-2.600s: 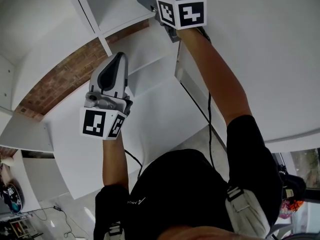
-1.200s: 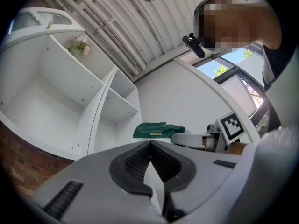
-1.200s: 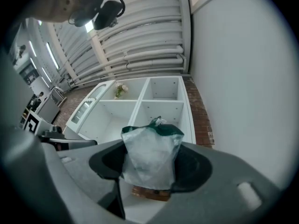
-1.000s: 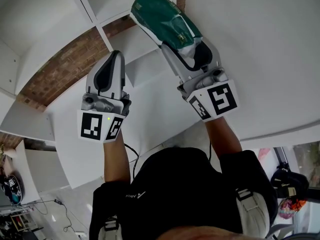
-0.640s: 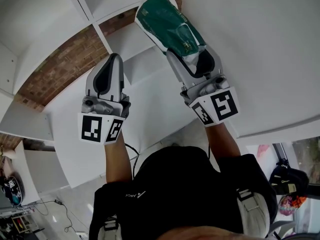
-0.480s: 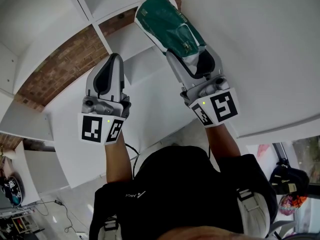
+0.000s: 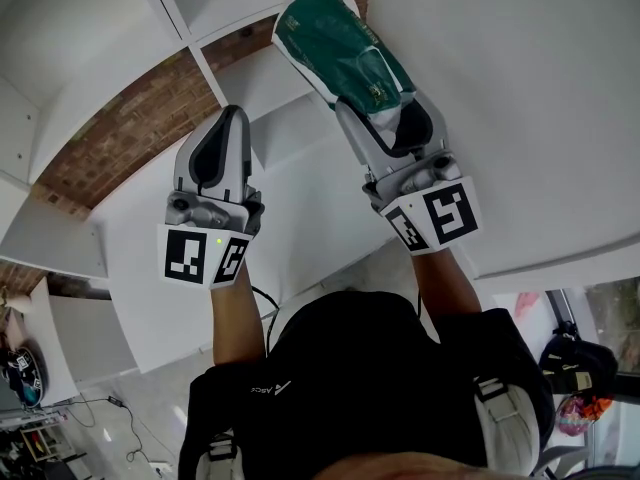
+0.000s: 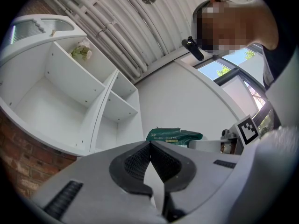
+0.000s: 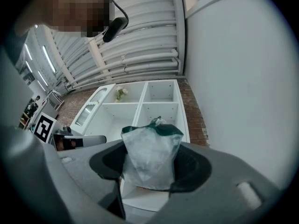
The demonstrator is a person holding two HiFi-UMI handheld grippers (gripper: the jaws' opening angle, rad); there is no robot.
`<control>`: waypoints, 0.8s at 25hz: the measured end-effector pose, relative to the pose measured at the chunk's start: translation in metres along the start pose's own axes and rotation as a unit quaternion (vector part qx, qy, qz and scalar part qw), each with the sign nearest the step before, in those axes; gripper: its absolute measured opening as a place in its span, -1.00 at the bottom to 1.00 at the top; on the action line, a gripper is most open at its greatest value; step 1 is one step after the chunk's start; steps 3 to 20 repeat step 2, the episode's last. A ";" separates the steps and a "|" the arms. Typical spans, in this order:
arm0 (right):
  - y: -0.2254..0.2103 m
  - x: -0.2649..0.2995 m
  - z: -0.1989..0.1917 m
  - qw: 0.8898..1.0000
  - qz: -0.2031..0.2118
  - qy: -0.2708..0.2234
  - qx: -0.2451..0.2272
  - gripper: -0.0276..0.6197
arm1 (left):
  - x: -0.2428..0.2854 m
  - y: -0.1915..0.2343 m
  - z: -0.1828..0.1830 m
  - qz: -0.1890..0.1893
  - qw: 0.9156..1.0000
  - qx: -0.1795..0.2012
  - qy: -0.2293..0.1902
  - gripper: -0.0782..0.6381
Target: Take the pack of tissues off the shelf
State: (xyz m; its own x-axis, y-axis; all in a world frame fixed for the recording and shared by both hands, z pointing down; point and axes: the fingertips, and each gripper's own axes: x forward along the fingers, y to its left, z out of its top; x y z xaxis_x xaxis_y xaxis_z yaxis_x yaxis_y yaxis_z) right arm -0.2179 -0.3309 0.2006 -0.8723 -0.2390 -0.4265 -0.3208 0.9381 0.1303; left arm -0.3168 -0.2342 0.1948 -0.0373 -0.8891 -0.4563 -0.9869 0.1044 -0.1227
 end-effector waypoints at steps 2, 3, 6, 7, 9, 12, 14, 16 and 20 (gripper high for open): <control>-0.001 0.000 -0.001 1.000 0.000 0.000 0.002 -0.10 | 0.001 0.000 -0.001 0.001 1.000 0.000 0.001 -0.79; -0.001 0.000 -0.001 1.000 0.000 0.000 0.002 -0.10 | 0.001 0.000 -0.001 0.001 1.000 0.000 0.001 -0.79; -0.001 0.000 -0.001 1.000 0.000 0.000 0.002 -0.10 | 0.001 0.000 -0.001 0.001 1.000 0.000 0.001 -0.79; -0.001 0.000 -0.001 1.000 0.000 0.000 0.002 -0.10 | 0.001 0.000 -0.001 0.001 1.000 0.000 0.001 -0.79; -0.001 0.000 -0.001 1.000 0.000 0.000 0.002 -0.10 | 0.001 0.000 -0.001 0.001 1.000 0.000 0.001 -0.79; -0.001 0.000 -0.001 1.000 0.000 0.000 0.002 -0.10 | 0.001 0.000 -0.001 0.001 1.000 0.000 0.001 -0.79; -0.001 0.000 -0.001 1.000 0.000 0.000 0.002 -0.10 | 0.001 0.000 -0.001 0.001 1.000 0.000 0.001 -0.79; -0.001 0.000 -0.001 1.000 0.000 0.000 0.002 -0.10 | 0.001 0.000 -0.001 0.001 1.000 0.000 0.001 -0.79; -0.001 0.000 -0.001 1.000 0.000 0.000 0.002 -0.10 | 0.001 0.000 -0.001 0.001 1.000 0.000 0.001 -0.79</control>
